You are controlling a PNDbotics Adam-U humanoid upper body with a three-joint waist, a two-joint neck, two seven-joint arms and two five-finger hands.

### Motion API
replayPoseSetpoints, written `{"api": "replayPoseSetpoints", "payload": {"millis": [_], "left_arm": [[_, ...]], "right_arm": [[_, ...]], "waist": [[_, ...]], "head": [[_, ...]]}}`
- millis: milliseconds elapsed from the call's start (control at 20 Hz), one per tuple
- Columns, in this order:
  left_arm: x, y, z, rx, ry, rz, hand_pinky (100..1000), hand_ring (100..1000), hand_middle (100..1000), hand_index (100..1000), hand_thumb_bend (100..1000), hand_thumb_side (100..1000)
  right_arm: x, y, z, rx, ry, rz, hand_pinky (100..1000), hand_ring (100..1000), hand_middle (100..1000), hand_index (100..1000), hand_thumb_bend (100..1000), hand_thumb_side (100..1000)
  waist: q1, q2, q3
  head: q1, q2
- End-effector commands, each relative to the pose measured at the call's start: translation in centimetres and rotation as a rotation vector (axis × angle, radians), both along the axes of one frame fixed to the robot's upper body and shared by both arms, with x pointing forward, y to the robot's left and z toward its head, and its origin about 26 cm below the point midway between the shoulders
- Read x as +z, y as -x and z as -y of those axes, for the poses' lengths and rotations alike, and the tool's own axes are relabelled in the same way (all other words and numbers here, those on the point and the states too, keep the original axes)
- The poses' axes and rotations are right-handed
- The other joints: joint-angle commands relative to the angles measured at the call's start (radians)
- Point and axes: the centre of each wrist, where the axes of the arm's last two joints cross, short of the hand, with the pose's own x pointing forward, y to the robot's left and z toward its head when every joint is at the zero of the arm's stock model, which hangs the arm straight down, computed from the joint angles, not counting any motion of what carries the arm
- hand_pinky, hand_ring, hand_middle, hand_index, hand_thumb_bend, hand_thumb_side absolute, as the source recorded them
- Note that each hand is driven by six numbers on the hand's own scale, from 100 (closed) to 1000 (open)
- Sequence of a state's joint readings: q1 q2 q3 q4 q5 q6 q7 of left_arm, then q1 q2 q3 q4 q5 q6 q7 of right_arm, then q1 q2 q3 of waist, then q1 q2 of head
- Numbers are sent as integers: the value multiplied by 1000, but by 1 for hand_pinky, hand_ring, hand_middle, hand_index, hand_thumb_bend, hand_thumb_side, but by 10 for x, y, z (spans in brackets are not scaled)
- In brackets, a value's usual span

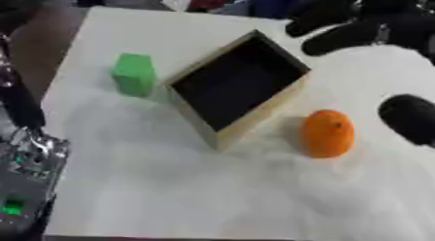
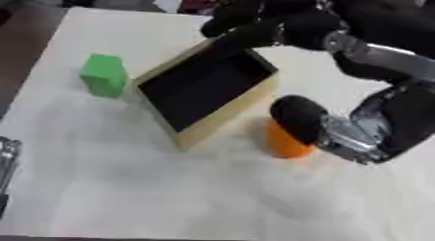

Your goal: Pick up objects on the table and place them in the box.

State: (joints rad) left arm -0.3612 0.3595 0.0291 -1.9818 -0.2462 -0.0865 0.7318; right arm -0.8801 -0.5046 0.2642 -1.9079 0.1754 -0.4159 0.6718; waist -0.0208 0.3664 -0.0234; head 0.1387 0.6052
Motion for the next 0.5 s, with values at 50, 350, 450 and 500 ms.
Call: {"api": "replayPoseSetpoints", "payload": {"millis": [50,350,450,500], "left_arm": [[8,3,1,-4,-11,27,776,630,650,813,230,1000],[8,3,1,-5,-12,28,776,630,650,813,230,1000],[8,3,1,-5,-12,28,776,630,649,813,230,1000],[8,3,1,-5,-12,28,776,630,649,813,230,1000]], "right_arm": [[7,-3,8,-101,2,10,934,959,868,894,100,1000],[7,-2,17,-258,5,-6,920,954,874,888,100,1000],[5,-2,20,-304,26,-11,915,955,876,888,119,1000],[4,-1,22,-325,36,-11,914,956,873,890,187,1000]], "waist": [[2,-19,2],[1,-18,2],[1,-18,2],[1,-17,1]], "head": [[2,-8],[3,-10],[4,-10],[4,-10]]}}
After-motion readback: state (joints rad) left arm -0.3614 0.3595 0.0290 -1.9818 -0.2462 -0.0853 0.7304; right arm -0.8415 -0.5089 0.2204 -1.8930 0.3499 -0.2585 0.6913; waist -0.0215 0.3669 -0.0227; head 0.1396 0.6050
